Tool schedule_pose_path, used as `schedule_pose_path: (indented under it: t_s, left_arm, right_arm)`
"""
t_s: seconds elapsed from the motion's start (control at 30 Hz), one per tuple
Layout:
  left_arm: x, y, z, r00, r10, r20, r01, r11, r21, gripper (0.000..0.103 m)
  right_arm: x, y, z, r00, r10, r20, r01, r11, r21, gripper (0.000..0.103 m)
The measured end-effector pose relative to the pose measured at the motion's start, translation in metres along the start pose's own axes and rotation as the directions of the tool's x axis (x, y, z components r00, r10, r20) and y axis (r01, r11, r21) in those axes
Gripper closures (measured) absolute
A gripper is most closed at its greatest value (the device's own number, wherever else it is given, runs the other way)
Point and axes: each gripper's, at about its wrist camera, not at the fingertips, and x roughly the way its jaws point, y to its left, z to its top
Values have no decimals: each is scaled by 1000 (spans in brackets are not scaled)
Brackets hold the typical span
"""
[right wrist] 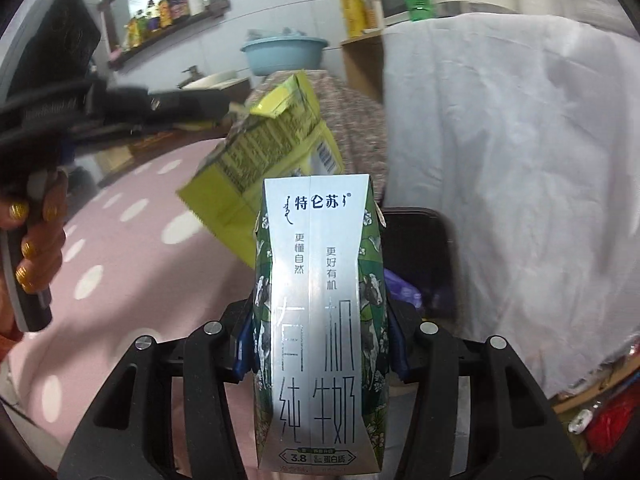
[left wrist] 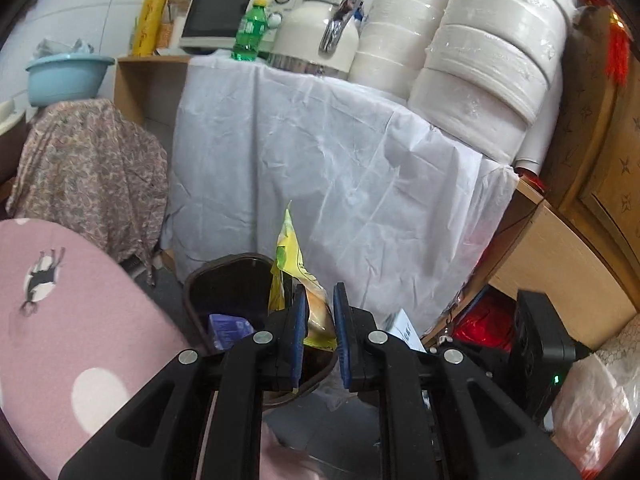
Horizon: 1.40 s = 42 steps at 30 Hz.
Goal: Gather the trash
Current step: 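Carry the snack bag over the bin and open the left tool, then lower the milk carton into the bin and open the right tool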
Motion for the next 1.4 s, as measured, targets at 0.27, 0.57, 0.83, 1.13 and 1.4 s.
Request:
schedule_pose_path:
  t_s: [0.27,0.57,0.83,1.13,1.4]
  left_arm:
    - [72,10,4,993,72,-91,-74,997,-19,89]
    - [135,28,1,966,155,-209,-163,986,-22,89]
    - [172,38,-2,937,180,-300,-202,978,-44,89]
    - [171,44,-2,938,191,-288,-215,975,-56,50]
    - [151,40,4,945,252,-207,-256,967,8,41]
  right_arm:
    - [27,-42,-7,998,-63,-30,64,996,57,51]
    - [93,-87,-20,992,-70,-104,88,980,181,51]
    - [107,-91,-28,990,-66,-124,91,973,210,51]
    - [116,-98,-24,989,-68,-135,95,975,202,51]
    - [133,-94,-14,990,-44,-136,69,981,184,51]
